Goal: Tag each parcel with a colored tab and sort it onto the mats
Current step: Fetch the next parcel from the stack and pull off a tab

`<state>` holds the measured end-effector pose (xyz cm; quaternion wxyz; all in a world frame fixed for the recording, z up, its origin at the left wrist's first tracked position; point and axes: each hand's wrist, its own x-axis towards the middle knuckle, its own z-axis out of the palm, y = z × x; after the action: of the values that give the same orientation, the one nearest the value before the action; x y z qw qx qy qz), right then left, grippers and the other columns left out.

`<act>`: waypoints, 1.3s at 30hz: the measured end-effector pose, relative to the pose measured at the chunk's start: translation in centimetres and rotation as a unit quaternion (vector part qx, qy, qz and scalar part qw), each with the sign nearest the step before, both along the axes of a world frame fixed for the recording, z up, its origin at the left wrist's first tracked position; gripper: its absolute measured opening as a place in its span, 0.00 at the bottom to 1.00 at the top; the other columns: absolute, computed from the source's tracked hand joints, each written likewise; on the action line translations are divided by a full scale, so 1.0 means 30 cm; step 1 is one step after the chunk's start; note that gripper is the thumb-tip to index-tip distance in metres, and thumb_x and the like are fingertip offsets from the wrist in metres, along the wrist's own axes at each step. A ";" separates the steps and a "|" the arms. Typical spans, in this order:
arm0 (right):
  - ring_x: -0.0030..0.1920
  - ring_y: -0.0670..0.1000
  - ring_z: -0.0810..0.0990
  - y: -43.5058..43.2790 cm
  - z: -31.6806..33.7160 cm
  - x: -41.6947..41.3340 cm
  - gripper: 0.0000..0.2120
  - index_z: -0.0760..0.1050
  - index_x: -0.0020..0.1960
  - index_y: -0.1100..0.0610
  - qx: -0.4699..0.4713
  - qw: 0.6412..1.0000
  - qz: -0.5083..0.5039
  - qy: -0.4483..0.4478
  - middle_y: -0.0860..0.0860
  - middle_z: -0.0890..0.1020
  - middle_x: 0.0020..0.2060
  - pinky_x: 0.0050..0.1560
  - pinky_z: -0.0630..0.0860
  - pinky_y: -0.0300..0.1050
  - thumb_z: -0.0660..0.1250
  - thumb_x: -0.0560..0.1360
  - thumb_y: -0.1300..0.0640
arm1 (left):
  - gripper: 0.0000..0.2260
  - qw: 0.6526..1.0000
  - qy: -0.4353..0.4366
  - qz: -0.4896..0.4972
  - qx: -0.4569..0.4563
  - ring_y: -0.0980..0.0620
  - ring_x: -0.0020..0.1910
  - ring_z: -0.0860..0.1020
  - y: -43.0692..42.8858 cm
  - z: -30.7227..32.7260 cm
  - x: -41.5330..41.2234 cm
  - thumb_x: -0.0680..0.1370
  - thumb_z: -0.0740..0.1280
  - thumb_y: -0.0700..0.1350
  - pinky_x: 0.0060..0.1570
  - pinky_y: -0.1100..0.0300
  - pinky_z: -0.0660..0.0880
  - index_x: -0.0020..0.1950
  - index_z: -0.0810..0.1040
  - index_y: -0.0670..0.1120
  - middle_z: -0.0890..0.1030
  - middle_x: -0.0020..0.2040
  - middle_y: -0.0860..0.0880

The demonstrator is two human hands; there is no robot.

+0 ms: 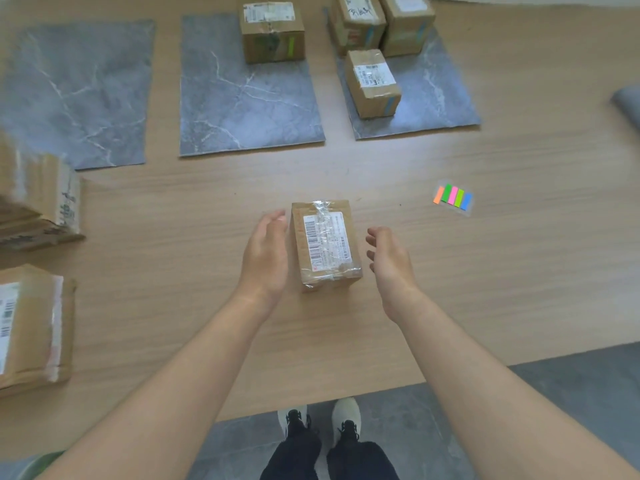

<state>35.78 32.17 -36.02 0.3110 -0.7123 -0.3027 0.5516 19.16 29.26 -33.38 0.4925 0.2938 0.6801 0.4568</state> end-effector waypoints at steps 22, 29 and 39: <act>0.38 0.44 0.84 0.470 -0.123 0.704 0.07 0.81 0.51 0.51 0.090 0.994 -0.050 -0.034 0.51 0.85 0.45 0.44 0.83 0.43 0.66 0.80 0.61 | 0.20 0.988 -0.076 -0.119 -0.056 0.49 0.63 0.79 0.496 -0.043 0.698 0.79 0.57 0.56 0.62 0.46 0.77 0.67 0.76 0.50 0.81 0.63 0.50; 0.41 0.42 0.82 0.622 -0.239 0.796 0.09 0.84 0.51 0.48 0.100 0.984 0.074 -0.126 0.40 0.84 0.44 0.45 0.77 0.39 0.72 0.76 0.60 | 0.16 0.988 -0.084 -0.107 -0.076 0.51 0.63 0.78 0.602 -0.135 0.822 0.80 0.59 0.54 0.67 0.50 0.73 0.64 0.76 0.51 0.82 0.59 0.51; 0.37 0.47 0.81 0.731 -0.351 0.811 0.17 0.84 0.48 0.54 0.131 0.928 0.252 -0.242 0.51 0.84 0.44 0.37 0.68 0.25 0.84 0.61 0.58 | 0.11 0.980 -0.127 -0.130 -0.078 0.57 0.62 0.79 0.663 -0.227 0.867 0.83 0.59 0.48 0.70 0.52 0.71 0.64 0.75 0.50 0.82 0.58 0.53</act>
<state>60.10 54.11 -46.54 0.1695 -0.6776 -0.6077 0.3779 45.15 49.16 -40.19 0.6515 0.2799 0.6017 0.3676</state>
